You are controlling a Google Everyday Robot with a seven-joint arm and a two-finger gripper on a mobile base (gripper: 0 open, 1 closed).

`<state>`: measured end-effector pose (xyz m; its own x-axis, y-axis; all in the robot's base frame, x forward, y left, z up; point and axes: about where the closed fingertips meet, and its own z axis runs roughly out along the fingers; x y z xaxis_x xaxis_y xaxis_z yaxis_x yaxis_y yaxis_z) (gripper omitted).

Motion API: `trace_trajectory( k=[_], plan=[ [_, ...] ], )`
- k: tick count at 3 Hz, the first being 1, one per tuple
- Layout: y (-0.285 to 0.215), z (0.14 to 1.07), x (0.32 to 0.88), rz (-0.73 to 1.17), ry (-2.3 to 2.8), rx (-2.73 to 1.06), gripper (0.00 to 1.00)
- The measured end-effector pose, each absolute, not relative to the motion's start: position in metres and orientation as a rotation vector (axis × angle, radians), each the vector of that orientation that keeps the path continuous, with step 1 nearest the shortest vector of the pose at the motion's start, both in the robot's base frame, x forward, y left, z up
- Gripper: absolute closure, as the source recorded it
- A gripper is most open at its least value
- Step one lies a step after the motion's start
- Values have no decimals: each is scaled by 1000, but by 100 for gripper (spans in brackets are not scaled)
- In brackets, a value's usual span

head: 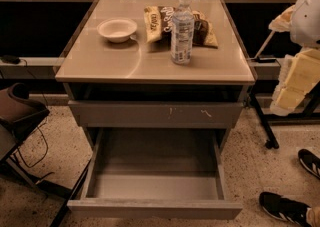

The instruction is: Place blue plastic bottle into middle drawer

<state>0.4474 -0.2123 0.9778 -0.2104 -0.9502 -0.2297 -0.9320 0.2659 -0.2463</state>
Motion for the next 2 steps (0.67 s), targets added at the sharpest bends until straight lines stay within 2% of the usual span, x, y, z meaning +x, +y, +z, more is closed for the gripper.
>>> trace_trajectory(
  k=[1, 2],
  plan=[
    [-200, 976, 473, -46, 2191, -1710, 0],
    [-154, 963, 553, 45, 2156, -1683, 0]
  ],
)
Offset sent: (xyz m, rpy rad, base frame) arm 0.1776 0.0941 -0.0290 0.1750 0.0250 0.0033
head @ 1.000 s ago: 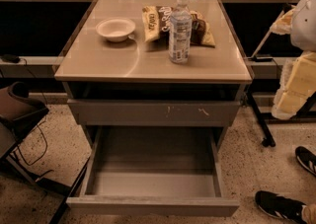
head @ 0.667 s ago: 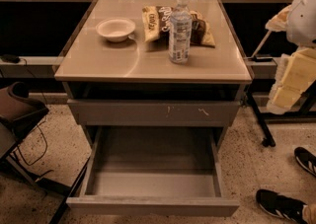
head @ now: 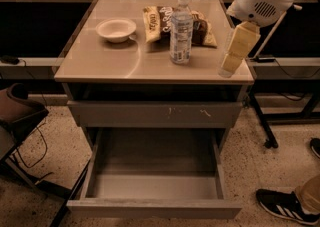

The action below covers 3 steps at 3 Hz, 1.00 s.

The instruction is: Place blue plastic bottle into middle drawer

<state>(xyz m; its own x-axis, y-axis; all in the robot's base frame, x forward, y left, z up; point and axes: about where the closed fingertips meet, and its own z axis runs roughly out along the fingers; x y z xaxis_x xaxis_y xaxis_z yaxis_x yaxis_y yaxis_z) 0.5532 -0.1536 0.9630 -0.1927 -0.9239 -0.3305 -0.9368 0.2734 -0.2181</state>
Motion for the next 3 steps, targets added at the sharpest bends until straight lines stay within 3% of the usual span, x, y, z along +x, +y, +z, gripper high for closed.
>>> trace_trajectory(
  k=[2, 3],
  plan=[
    [-151, 971, 570, 106, 2108, -1687, 0],
    [-135, 948, 612, 319, 2087, -1710, 0]
  ],
)
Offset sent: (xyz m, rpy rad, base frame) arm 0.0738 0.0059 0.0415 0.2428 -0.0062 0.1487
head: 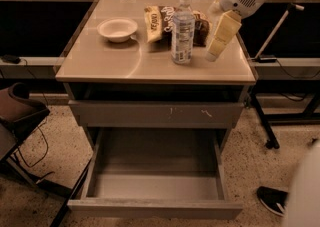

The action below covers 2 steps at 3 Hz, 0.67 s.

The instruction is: Place blue plastic bottle into middle drawer

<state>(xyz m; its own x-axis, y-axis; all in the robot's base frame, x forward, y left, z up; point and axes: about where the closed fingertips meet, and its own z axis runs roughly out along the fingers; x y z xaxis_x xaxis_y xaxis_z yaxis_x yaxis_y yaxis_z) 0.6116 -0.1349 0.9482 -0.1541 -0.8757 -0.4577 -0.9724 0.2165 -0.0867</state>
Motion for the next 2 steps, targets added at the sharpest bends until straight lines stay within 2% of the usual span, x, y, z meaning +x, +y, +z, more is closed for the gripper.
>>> trace_trajectory(
  k=[1, 2],
  plan=[
    [-134, 921, 654, 510, 2101, -1596, 0],
    [-122, 911, 678, 583, 2051, -1556, 0]
  ],
)
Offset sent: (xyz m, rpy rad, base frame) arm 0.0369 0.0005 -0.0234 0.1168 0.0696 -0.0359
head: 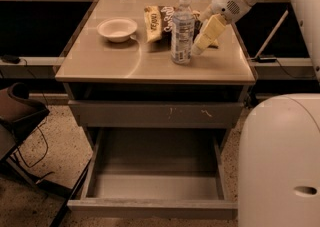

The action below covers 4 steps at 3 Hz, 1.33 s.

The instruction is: Place blue plastic bottle into middle drawer

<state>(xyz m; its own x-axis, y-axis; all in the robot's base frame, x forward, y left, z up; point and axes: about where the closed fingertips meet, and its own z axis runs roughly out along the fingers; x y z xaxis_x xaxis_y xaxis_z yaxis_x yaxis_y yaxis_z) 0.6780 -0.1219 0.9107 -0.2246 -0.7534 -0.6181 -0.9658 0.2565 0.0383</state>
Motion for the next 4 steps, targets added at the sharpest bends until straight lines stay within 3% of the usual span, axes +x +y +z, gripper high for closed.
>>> trace_trajectory(
  k=[1, 2, 3, 4],
  plan=[
    [-122, 911, 678, 583, 2051, -1556, 0],
    [-95, 890, 687, 717, 2008, -1582, 0],
    [-17, 876, 715, 874, 1813, -1646, 0],
    [-17, 876, 715, 874, 1813, -1646, 0]
  ],
)
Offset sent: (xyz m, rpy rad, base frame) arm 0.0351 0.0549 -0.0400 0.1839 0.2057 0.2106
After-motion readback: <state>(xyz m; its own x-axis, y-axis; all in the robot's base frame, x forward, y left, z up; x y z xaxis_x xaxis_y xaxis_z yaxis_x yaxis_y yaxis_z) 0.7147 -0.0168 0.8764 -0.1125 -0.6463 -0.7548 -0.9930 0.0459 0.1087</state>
